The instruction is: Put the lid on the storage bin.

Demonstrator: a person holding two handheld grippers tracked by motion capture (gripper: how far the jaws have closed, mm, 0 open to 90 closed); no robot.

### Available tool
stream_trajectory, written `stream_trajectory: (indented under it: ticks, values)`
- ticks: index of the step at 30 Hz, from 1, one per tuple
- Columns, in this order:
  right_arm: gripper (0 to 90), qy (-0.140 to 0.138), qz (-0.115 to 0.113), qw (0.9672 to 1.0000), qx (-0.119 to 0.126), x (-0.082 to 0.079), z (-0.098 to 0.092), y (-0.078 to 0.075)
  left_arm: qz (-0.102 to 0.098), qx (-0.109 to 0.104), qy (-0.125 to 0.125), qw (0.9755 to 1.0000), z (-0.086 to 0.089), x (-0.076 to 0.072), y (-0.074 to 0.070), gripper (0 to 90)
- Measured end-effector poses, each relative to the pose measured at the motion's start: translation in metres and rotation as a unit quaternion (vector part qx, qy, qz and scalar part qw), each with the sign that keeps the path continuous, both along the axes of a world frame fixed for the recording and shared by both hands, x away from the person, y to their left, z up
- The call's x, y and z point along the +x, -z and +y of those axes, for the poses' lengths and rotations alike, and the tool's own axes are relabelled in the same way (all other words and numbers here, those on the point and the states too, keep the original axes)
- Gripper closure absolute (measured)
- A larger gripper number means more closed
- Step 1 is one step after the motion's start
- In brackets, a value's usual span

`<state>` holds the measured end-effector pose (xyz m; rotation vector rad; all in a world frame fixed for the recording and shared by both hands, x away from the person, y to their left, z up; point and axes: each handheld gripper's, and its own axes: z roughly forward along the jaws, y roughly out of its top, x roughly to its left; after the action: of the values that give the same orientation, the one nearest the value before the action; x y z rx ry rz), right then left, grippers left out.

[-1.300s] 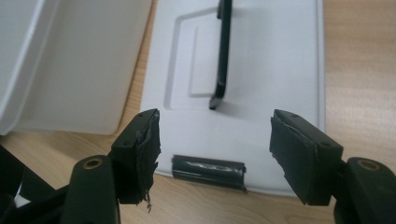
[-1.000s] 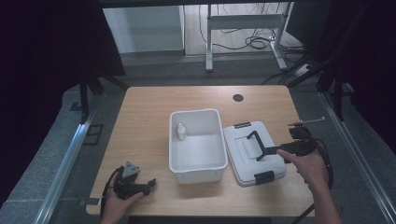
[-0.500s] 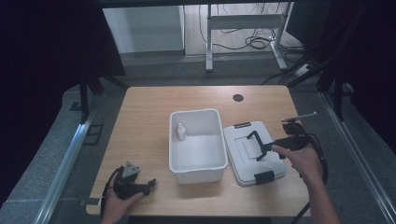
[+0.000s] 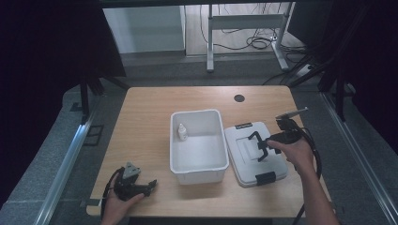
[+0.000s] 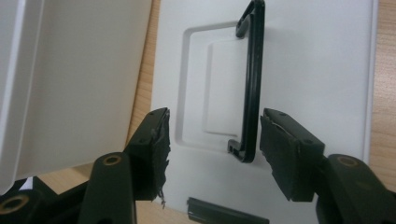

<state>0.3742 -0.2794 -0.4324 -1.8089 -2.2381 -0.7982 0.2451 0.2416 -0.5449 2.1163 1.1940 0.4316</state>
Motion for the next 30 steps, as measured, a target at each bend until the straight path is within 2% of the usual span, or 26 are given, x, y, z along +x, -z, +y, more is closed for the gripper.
stream_trajectory:
  ticks: [7,10,20,30]
  values:
    - [48.5,0.004,0.003,1.0,-0.009,0.009,-0.001,-0.001,0.0,0.0,0.0,1.0,0.0,0.0,0.0,12.9]
    - [49.5,-0.003,0.009,0.9998,-0.02,0.015,0.001,-0.001,0.0,0.0,0.0,1.0,0.0,0.0,0.0,12.9]
    - [53.1,-0.015,0.03,0.9983,-0.047,0.031,0.005,0.012,0.0,0.0,0.0,1.0,0.0,0.0,0.0,12.9]
    - [66.2,0.003,0.041,0.9983,-0.042,0.04,0.006,0.03,0.0,0.0,0.0,1.0,0.0,0.0,0.0,12.8]
